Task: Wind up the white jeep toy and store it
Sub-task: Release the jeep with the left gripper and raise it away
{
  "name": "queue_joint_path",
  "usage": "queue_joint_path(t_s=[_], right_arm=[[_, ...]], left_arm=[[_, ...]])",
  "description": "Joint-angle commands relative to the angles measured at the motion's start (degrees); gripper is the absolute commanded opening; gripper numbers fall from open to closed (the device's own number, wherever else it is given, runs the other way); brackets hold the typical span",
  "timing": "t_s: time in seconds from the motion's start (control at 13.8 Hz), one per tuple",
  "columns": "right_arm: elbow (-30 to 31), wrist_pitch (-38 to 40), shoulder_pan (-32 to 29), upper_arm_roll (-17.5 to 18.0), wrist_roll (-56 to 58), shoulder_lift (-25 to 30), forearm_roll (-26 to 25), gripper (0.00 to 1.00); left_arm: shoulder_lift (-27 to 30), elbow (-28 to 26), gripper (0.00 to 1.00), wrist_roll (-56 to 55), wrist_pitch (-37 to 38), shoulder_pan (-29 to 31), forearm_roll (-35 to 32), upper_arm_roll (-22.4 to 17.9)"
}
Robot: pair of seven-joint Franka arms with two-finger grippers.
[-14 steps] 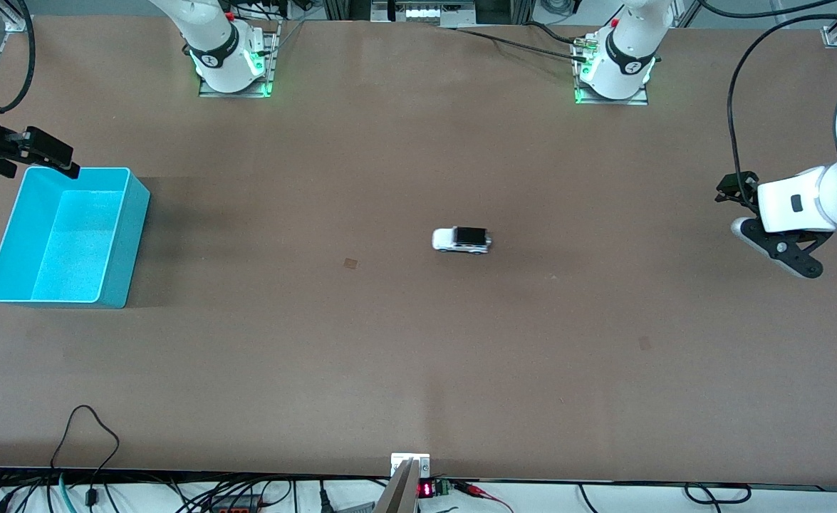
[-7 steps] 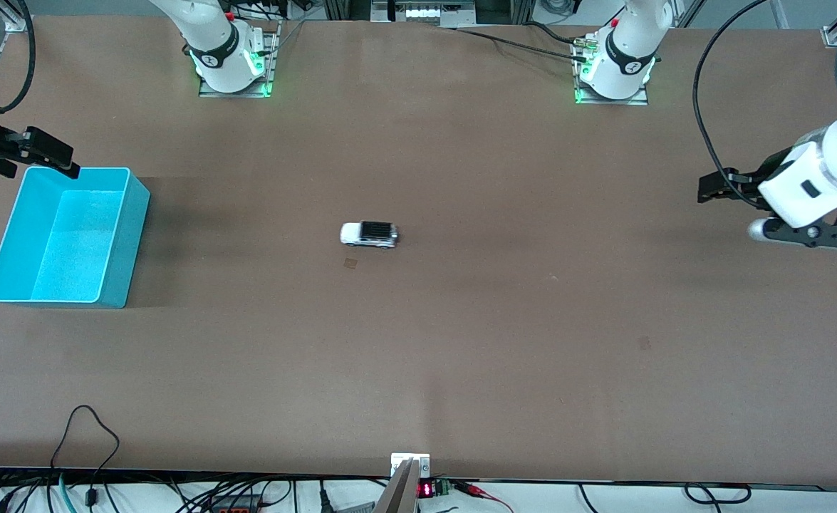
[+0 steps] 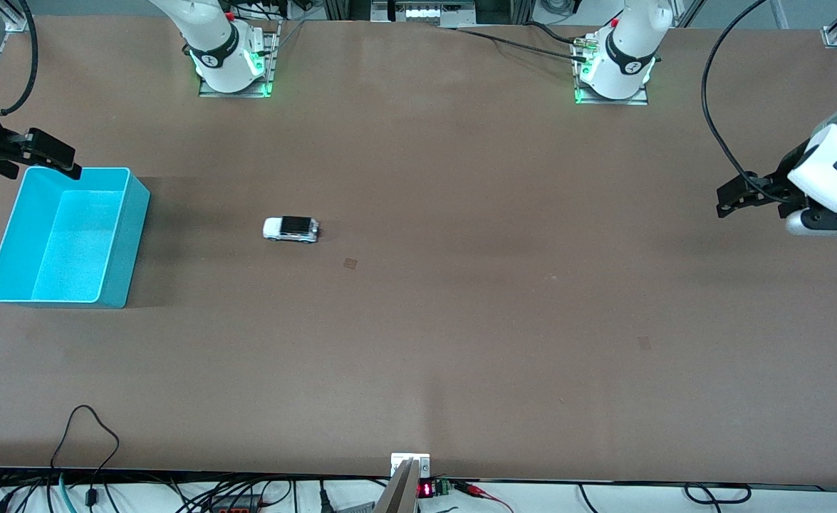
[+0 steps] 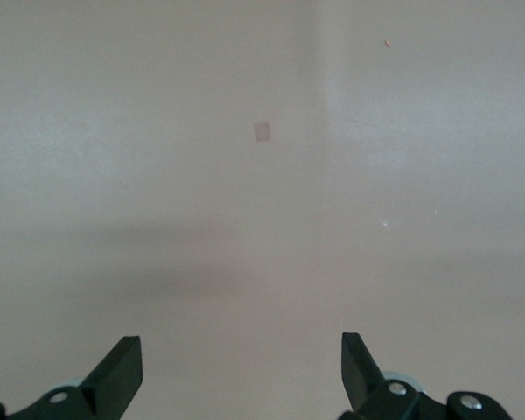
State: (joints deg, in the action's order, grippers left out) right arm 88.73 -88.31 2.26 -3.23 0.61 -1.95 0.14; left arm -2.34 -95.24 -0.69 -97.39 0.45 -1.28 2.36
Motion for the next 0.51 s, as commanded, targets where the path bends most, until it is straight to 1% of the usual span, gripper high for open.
queue_joint_path(t_s=[0.0, 0.14, 0.29, 0.36, 0.43], right_arm=[[-0.8, 0.9, 0.0, 0.1, 0.2, -0.2, 0.3, 1.0], [-0.8, 2.4, -0.2, -0.4, 6.2, 0.2, 0.6, 1.0], [-0.8, 2.5, 0.0, -0.1, 8.9, 0.0, 1.0, 1.0], [-0.8, 2.4, 0.1, 0.1, 13.0, -0.2, 1.0, 1.0], [-0.8, 1.6, 0.1, 0.1, 19.6, -0.9, 1.0, 1.0]], left_arm=[[4.4, -4.8, 1.0, 3.5, -1.7, -1.9, 0.8, -1.5], [5.3, -5.2, 1.0, 4.0, -1.3, -2.7, 0.3, -2.1], [4.9, -4.5, 1.0, 4.2, -0.9, -2.2, 0.2, -1.6], [5.0, -4.6, 1.0, 4.3, -0.7, -2.1, 0.2, -1.6], [4.9, -4.5, 1.0, 4.5, -0.5, -2.1, 0.2, -1.6]])
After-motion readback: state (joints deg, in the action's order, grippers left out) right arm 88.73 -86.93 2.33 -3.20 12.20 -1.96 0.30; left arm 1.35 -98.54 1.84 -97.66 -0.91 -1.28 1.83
